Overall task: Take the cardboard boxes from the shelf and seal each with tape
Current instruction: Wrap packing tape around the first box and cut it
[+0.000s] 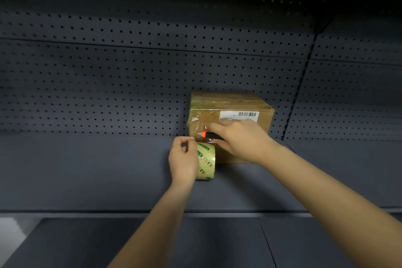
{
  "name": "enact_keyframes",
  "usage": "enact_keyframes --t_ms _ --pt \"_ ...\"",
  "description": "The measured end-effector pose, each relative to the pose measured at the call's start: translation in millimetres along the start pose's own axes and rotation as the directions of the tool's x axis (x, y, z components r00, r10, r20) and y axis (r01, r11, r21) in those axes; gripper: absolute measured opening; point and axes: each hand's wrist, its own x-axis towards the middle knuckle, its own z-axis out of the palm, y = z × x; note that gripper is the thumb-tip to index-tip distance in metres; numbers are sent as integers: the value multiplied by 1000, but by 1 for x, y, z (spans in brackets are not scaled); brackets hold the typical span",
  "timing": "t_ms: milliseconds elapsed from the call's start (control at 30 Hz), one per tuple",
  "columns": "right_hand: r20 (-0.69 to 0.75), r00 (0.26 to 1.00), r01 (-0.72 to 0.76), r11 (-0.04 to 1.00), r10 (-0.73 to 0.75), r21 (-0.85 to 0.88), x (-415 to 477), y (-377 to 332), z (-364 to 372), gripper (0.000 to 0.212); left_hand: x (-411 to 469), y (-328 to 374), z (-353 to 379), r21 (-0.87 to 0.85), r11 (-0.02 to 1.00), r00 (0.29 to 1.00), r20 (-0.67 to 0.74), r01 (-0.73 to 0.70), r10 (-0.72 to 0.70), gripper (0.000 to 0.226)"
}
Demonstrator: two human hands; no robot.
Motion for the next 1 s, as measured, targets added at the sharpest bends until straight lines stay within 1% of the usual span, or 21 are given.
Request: enact_keyframes --t_ms 100,200,300,367,433,500,633,700,800,933,1000 --pt "-9 999 34 999 -34 -31 7 -2 4 33 2 2 0 10 1000 1000 -14 16 -16 9" --pt "-6 1000 29 999 -29 -43 12 -4 5 31 2 4 2 20 1000 999 -47 14 -13 10" --pt "7 1000 5 999 -5 -40 11 -2 3 29 2 6 5 41 999 998 -56 18 -16 11" --pt "45 999 -29 999 30 -22 8 3 4 28 3 6 6 41 999 998 -59 25 -23 14" --pt "78 995 -61 998 61 -9 5 9 4 29 6 4 5 17 999 996 -74 46 -45 16" --pt "82 994 -74 997 72 11 0 14 5 30 9 2 0 -13 997 994 -75 82 -83 14" --pt "48 994 -99 990 94 100 -13 19 8 26 11 2 -5 -17 994 994 -37 105 -106 11" --pt "60 990 -136 977 128 161 -21 19 14 25 11 3 -11 7 996 996 -17 83 -83 11" --pt "101 971 -238 929 217 284 -33 17 31 22 9 4 -22 42 999 999 -17 29 -28 11" --pt "137 950 -310 888 280 339 -44 11 54 18 8 2 -28 95 995 1000 -6 -28 29 11" --pt "103 946 -323 864 308 386 -46 10 54 17 7 1 -26 106 993 999 16 -51 49 12"
